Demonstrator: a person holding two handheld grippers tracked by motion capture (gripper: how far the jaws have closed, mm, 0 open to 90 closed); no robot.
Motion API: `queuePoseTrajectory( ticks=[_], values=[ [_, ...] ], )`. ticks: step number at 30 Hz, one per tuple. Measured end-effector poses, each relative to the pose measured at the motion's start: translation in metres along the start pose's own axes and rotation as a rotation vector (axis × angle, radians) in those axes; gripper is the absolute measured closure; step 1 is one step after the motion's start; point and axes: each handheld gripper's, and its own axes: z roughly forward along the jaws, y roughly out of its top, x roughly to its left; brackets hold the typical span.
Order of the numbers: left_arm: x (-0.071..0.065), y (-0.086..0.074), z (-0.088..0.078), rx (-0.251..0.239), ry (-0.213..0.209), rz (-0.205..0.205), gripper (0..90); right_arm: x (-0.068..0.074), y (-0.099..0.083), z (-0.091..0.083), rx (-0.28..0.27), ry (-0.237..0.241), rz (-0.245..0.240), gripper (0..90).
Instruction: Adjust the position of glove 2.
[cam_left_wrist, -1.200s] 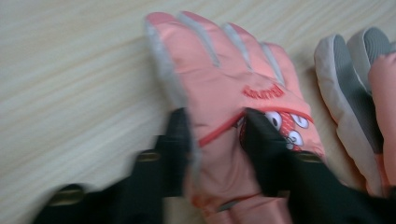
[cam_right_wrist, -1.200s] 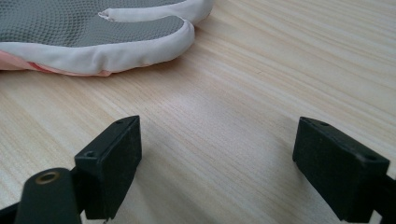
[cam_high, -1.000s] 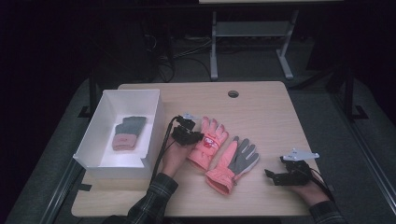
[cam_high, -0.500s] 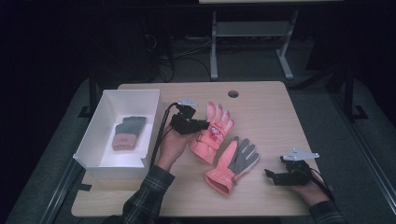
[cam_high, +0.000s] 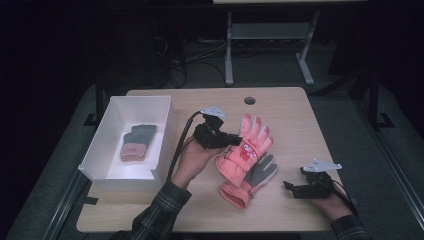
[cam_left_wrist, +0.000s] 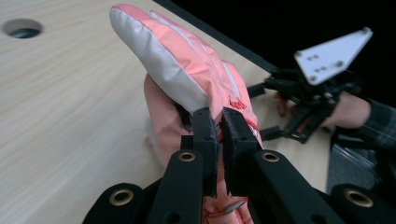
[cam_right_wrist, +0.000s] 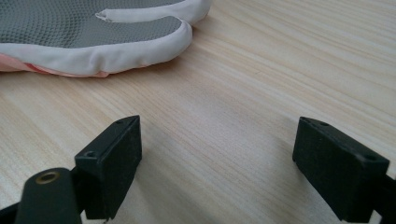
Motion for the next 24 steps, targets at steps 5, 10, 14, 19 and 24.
queuePoseTrajectory(
  ticks=[5, 10, 14, 19, 24],
  values=[
    [-0.013, -0.003, 0.011, 0.030, -0.017, 0.025, 85.1, 0.000, 0.000, 0.000, 0.000, -0.001, 0.002, 15.1],
    [-0.016, -0.008, 0.021, 0.056, -0.053, 0.018, 85.0, 0.000, 0.000, 0.000, 0.001, -0.001, -0.002, 15.1],
    [-0.019, -0.011, 0.024, 0.063, -0.064, 0.019, 85.0, 0.000, 0.000, 0.000, 0.001, -0.001, -0.002, 15.1],
    [-0.018, -0.021, 0.033, 0.076, -0.042, 0.011, 85.0, 0.000, 0.000, 0.000, 0.001, -0.002, 0.001, 15.1],
    [-0.015, -0.034, 0.045, 0.100, -0.020, 0.006, 84.9, 0.000, 0.000, 0.000, 0.001, -0.003, 0.001, 15.1]
  ],
)
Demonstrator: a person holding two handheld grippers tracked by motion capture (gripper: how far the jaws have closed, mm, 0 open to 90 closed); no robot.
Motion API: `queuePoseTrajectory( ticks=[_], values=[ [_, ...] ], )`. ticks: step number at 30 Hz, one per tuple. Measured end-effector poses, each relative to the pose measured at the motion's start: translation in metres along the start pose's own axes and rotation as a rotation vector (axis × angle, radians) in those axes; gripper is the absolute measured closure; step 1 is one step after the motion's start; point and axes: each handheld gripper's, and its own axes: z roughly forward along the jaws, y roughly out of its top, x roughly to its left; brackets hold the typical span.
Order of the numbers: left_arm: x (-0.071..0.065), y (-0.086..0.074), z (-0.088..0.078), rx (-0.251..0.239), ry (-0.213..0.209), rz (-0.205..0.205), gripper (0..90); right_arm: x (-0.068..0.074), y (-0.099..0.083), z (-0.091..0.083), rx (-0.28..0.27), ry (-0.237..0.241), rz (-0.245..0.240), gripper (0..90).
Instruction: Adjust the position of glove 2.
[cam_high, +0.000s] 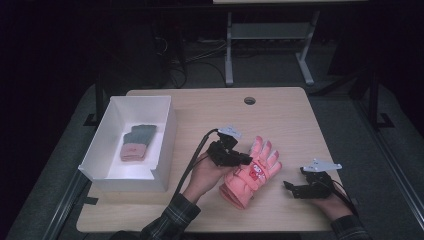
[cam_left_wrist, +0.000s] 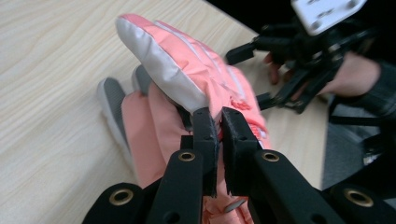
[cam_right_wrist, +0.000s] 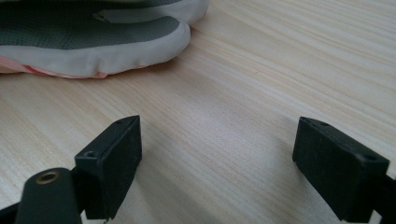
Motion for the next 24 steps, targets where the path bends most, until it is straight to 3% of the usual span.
queuePoseTrajectory(
  ticks=[5, 10, 13, 24],
  values=[
    [0.004, -0.005, 0.009, 0.010, 0.029, 0.009, 84.8, 0.000, 0.000, 0.000, 0.000, 0.000, 0.000, 15.1],
    [0.002, -0.001, 0.002, -0.031, 0.036, 0.005, 84.8, 0.000, 0.000, 0.000, 0.000, 0.000, 0.001, 15.1],
    [0.002, 0.000, 0.003, -0.020, 0.068, 0.019, 84.8, 0.000, 0.000, 0.000, 0.000, 0.000, 0.000, 15.1],
    [0.008, -0.010, 0.019, 0.015, 0.100, 0.029, 84.4, 0.000, 0.000, 0.000, 0.000, 0.000, -0.001, 15.1]
  ],
)
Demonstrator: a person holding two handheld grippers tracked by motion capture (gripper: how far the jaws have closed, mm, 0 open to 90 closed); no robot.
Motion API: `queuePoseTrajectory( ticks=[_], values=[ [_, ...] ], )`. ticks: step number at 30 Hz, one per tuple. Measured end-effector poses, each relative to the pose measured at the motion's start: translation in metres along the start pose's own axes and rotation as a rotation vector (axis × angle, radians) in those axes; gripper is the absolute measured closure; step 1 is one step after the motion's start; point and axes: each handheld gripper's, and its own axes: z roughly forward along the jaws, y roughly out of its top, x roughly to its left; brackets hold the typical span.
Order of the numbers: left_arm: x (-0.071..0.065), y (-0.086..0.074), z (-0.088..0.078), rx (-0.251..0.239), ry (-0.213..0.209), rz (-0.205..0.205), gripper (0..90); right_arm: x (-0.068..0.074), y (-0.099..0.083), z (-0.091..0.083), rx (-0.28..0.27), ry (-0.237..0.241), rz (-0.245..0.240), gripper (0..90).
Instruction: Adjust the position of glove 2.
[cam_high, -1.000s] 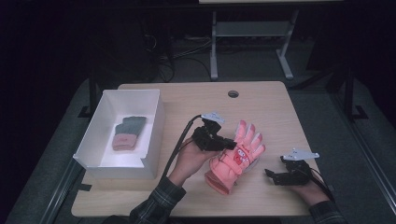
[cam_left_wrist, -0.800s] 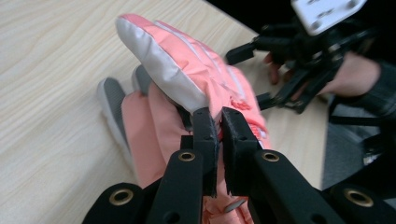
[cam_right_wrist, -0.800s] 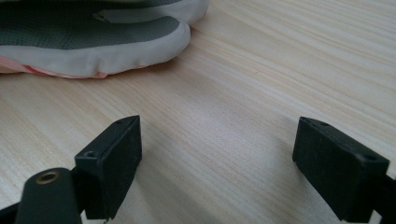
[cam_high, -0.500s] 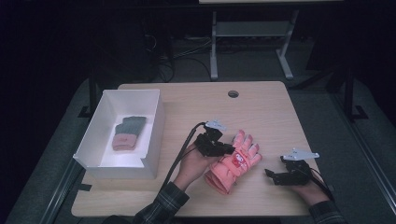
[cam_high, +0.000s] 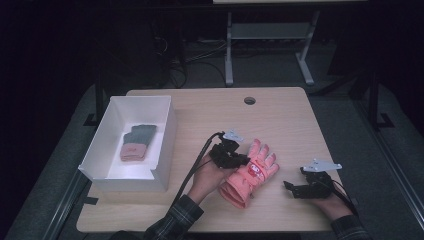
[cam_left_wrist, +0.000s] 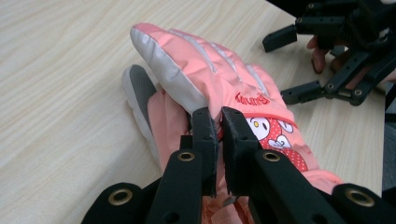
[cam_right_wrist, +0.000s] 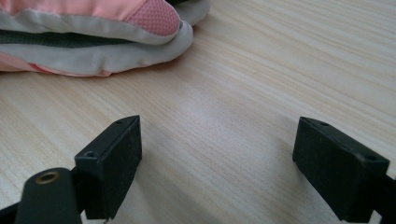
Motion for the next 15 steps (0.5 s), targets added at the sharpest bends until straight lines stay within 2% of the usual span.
queuePoseTrajectory(
  ticks=[3, 6, 7, 11, 14, 15],
  values=[
    [0.000, 0.001, -0.003, -0.006, 0.006, 0.011, 81.1, 0.000, 0.000, 0.000, 0.000, 0.000, -0.001, 15.1],
    [0.001, 0.004, -0.009, -0.027, -0.005, 0.008, 73.4, 0.000, 0.000, 0.000, 0.000, 0.000, -0.001, 15.3],
    [0.000, 0.005, -0.011, -0.029, -0.003, 0.013, 67.7, 0.000, 0.000, 0.000, -0.001, -0.001, -0.001, 17.4],
    [-0.002, 0.010, -0.020, -0.055, 0.002, 0.032, 49.8, -0.001, 0.001, -0.004, 0.000, 0.008, 0.007, 31.4],
    [-0.001, 0.011, -0.026, -0.073, 0.031, 0.056, 35.7, 0.000, 0.005, -0.010, -0.016, 0.025, 0.020, 45.9],
    [0.001, 0.011, -0.027, -0.074, 0.028, 0.056, 31.7, 0.001, 0.007, -0.011, -0.023, 0.033, 0.021, 52.5]
  ],
)
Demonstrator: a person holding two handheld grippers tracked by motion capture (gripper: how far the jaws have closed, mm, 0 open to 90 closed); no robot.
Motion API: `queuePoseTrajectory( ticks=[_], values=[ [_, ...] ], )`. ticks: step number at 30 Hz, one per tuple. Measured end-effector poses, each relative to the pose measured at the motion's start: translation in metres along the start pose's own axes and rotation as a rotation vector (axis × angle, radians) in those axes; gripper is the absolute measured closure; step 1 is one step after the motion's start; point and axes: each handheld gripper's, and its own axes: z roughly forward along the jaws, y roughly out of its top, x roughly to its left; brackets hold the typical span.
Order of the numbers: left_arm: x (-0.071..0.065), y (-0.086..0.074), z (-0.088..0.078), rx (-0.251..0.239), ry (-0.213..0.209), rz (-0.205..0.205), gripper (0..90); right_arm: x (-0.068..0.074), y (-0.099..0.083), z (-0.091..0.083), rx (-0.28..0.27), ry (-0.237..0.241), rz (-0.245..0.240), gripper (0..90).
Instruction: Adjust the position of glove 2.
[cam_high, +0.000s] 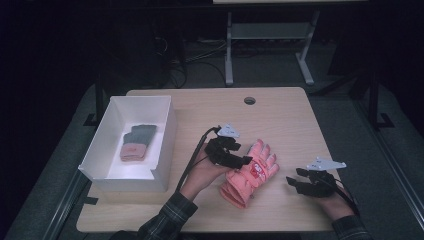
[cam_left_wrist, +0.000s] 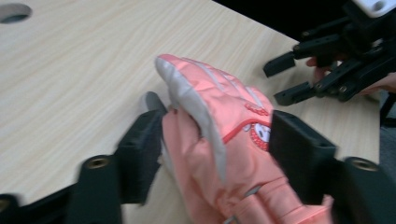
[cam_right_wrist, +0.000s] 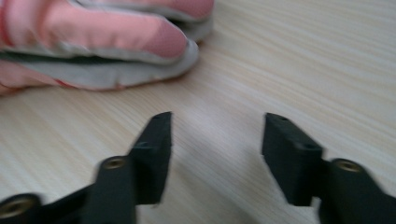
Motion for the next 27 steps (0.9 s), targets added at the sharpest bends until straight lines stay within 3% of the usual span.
queuePoseTrajectory(
  ticks=[2, 5, 8, 11, 18, 22, 27],
  values=[
    [0.005, -0.001, -0.002, 0.012, 0.010, 0.010, 23.3, 0.004, 0.005, -0.004, -0.005, -0.003, -0.016, 69.4],
    [0.012, -0.003, -0.005, 0.010, 0.010, -0.004, 19.6, 0.009, 0.014, -0.011, -0.045, 0.011, -0.005, 89.4],
    [0.018, -0.005, -0.011, -0.003, 0.014, -0.016, 18.3, 0.018, 0.029, -0.015, -0.085, 0.050, -0.002, 90.0],
    [0.023, -0.008, -0.018, -0.007, 0.024, -0.002, 16.7, 0.029, 0.043, -0.014, -0.117, 0.091, -0.019, 90.0],
    [0.034, -0.021, -0.028, -0.018, 0.028, -0.025, 15.4, 0.049, 0.071, 0.001, -0.158, 0.169, -0.049, 90.0],
    [0.036, -0.025, -0.031, -0.015, 0.032, -0.033, 15.3, 0.054, 0.079, 0.015, -0.135, 0.184, -0.057, 90.0],
    [0.035, -0.025, -0.031, -0.021, 0.032, -0.028, 15.3, 0.056, 0.072, 0.035, -0.084, 0.205, -0.056, 90.0]
  ],
)
